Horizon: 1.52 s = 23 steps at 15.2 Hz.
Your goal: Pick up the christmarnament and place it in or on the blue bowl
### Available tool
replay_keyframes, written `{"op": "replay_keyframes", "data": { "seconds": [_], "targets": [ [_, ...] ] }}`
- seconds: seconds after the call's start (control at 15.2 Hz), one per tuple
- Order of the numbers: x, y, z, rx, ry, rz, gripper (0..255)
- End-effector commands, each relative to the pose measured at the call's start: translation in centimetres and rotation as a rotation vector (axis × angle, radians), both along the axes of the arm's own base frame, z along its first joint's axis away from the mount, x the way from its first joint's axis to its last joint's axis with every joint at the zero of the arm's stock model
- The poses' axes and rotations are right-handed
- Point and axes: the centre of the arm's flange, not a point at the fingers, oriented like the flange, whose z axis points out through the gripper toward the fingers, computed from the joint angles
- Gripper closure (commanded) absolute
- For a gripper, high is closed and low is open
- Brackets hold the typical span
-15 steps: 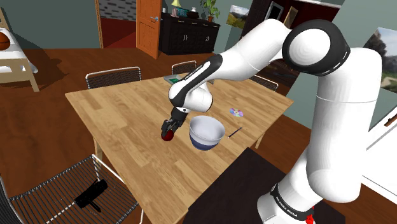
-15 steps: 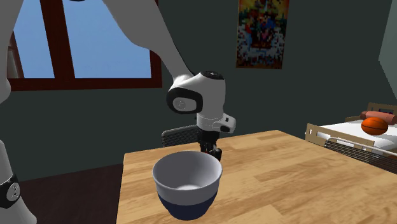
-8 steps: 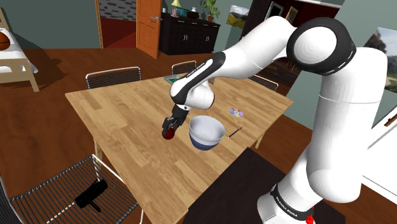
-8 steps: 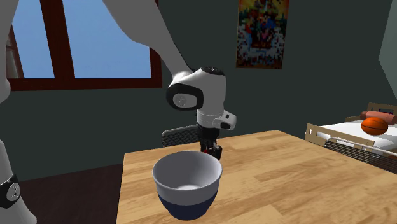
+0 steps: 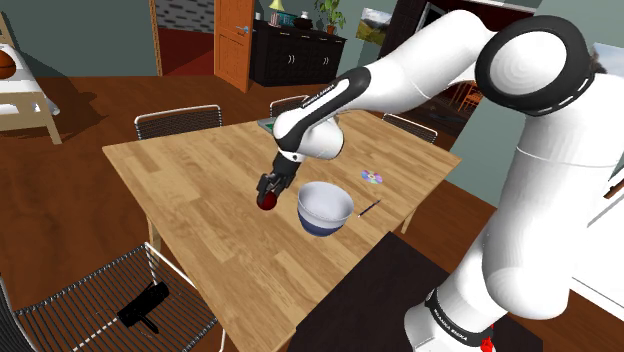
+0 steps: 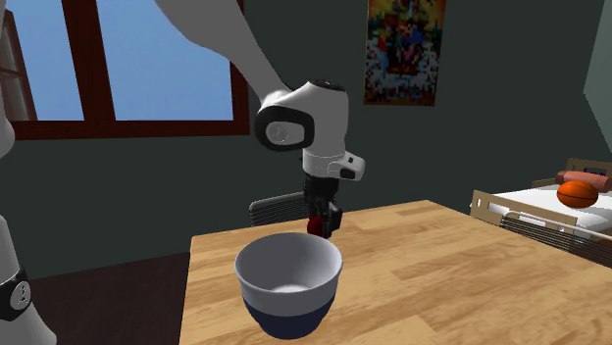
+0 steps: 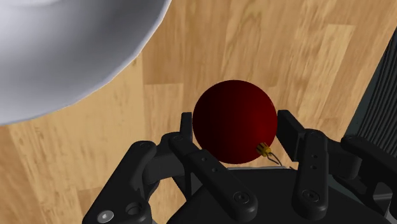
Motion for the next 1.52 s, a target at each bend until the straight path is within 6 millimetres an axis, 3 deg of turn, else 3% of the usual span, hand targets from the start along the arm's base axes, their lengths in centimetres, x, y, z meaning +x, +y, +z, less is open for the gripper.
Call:
{"op": "replay_keyframes", "data": {
  "seconds": [0.0,1.45],
  "targets": [
    [0.1,0.0,1.1,0.000,0.000,0.000,255],
    [0.1,0.0,12.7,0.000,0.000,0.000,255]
  ]
}}
